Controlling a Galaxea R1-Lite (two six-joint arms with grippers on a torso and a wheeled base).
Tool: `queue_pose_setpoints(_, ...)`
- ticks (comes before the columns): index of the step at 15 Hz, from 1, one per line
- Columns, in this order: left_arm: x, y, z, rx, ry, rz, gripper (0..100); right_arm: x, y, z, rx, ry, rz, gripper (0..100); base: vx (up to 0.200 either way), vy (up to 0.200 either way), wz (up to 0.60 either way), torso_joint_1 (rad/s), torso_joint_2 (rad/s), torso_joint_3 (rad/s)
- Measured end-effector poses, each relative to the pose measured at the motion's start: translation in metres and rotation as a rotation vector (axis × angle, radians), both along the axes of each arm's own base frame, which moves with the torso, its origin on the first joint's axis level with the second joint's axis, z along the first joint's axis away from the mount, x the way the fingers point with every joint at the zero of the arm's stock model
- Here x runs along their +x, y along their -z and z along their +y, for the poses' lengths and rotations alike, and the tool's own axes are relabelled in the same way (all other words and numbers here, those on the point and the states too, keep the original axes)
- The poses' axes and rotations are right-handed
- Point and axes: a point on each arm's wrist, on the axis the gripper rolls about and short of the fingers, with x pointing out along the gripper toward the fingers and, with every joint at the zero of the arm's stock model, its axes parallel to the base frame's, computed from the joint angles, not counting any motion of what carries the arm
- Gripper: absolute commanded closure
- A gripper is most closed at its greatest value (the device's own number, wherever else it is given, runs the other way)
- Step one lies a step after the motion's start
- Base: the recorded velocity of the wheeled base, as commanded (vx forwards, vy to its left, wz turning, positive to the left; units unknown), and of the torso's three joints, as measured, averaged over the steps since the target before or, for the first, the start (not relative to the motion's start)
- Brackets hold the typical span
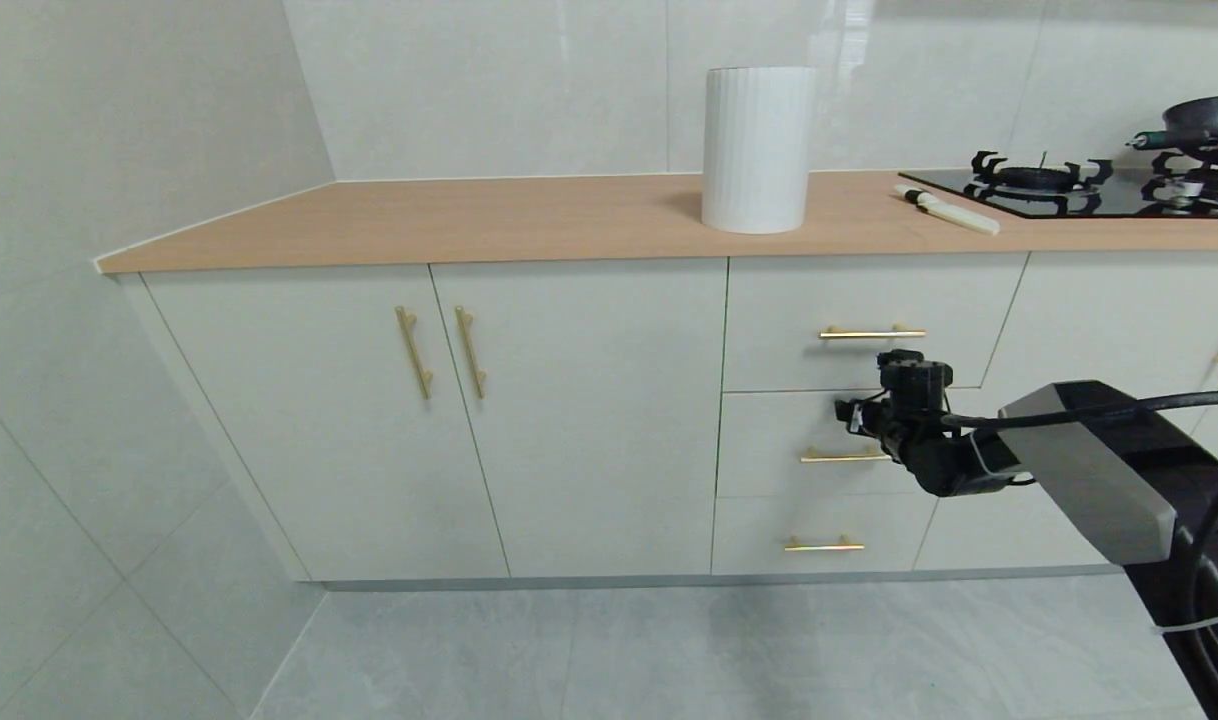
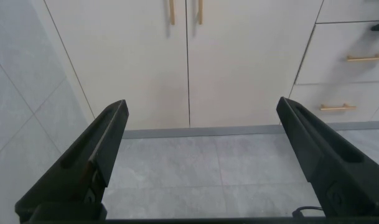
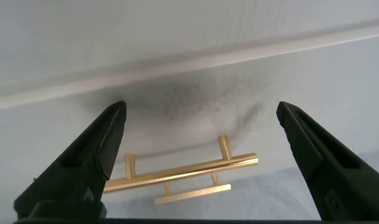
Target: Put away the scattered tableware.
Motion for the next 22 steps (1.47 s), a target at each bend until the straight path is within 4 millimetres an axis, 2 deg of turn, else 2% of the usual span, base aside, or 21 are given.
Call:
queue_pose_setpoints(5, 0.000, 0.000, 0.000, 0.000, 0.000, 0.000, 0, 0.005, 0.004, 0.000, 0.011, 0.017, -0.014, 0, 0.000, 0.000, 0.00, 0.000, 0.00, 0.000)
queue_pose_setpoints(8, 0.000, 0.000, 0.000, 0.000, 0.000, 0.000, 0, 0.003, -0.001, -0.001, 0.019, 0.031, -0.023, 0, 0.000, 0.000, 0.00, 0.000, 0.00, 0.000)
queue_pose_setpoints(9, 0.000, 0.000, 0.000, 0.000, 0.000, 0.000, 0, 0.000, -0.004, -0.002, 0.020, 0.034, -0.019, 0, 0.000, 0.000, 0.00, 0.000, 0.00, 0.000)
queue_pose_setpoints(11, 0.000, 0.000, 0.000, 0.000, 0.000, 0.000, 0, -0.020, -0.016, -0.001, 0.031, 0.025, 0.023, 0, 0.000, 0.000, 0.00, 0.000, 0.00, 0.000)
queue_pose_setpoints(14, 0.000, 0.000, 0.000, 0.000, 0.000, 0.000, 0, -0.078, -0.054, 0.005, 0.054, -0.004, 0.029, 0, 0.000, 0.000, 0.00, 0.000, 0.00, 0.000)
queue_pose_setpoints(17, 0.000, 0.000, 0.000, 0.000, 0.000, 0.000, 0, -0.146, -0.113, -0.003, 0.061, -0.012, -0.052, 0, 0.000, 0.000, 0.00, 0.000, 0.00, 0.000)
queue_pose_setpoints(20, 0.000, 0.000, 0.000, 0.000, 0.000, 0.000, 0, -0.225, -0.183, -0.016, 0.051, -0.004, -0.207, 0, 0.000, 0.000, 0.00, 0.000, 0.00, 0.000)
queue_pose_setpoints(22, 0.000, 0.000, 0.000, 0.000, 0.000, 0.000, 0, -0.293, -0.222, -0.025, -0.011, -0.006, -0.301, 0, 0.000, 0.000, 0.00, 0.000, 0.00, 0.000)
